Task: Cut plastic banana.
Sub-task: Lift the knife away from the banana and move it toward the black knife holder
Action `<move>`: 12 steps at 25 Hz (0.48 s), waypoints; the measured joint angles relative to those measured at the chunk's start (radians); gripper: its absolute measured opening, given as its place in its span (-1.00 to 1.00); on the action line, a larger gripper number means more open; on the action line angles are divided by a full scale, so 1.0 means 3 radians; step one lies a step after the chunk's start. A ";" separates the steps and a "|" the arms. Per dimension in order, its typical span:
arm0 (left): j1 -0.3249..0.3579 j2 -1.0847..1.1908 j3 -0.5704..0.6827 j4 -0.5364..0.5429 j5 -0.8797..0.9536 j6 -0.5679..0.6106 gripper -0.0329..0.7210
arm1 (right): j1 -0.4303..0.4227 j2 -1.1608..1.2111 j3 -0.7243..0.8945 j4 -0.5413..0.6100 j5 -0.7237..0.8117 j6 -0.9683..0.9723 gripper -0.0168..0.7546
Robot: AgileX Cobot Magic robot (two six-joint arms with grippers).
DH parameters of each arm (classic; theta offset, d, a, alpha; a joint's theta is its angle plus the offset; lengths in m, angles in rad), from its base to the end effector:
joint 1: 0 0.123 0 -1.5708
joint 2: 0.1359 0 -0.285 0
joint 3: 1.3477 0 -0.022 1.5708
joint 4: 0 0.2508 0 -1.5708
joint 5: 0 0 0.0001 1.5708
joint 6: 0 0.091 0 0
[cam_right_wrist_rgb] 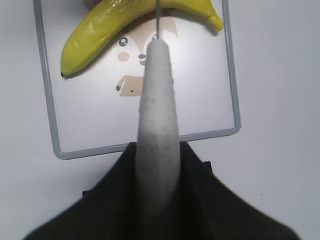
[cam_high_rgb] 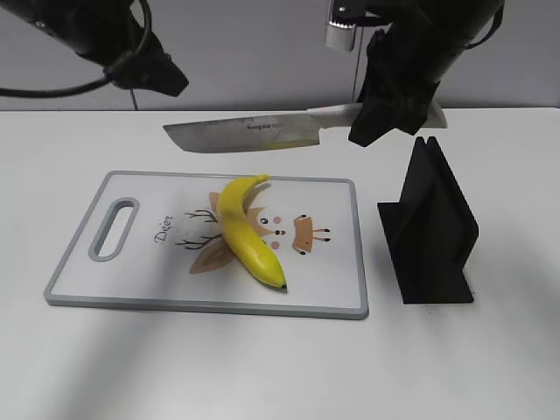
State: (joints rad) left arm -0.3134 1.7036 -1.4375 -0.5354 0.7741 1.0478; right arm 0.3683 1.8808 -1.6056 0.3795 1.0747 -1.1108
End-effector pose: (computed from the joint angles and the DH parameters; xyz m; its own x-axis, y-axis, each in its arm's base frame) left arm 0.3520 -0.1482 0.3093 -0.2801 0.6825 -0.6751 0.8439 0.5103 0.1657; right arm 0.3643 0.1724 0.2737 -0.1785 -0.8771 -0.4459 -0.9680 0.2378 -0.0803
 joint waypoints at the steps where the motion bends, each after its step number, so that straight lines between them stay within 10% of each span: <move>1: 0.0000 -0.0001 -0.0095 0.0132 0.0069 -0.0220 0.55 | 0.0000 -0.0049 0.0000 -0.0021 0.0006 0.0106 -0.50; 12: 0.0000 -0.0024 -0.0617 0.1503 0.1158 -0.2046 0.57 | 0.0000 -0.0513 0.0000 -0.0281 0.0172 0.1683 -0.50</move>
State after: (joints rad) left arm -0.3134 1.6962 -1.6228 -0.0844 1.1215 0.4340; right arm 0.3683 1.7270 -1.6056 0.2951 1.1264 -0.6058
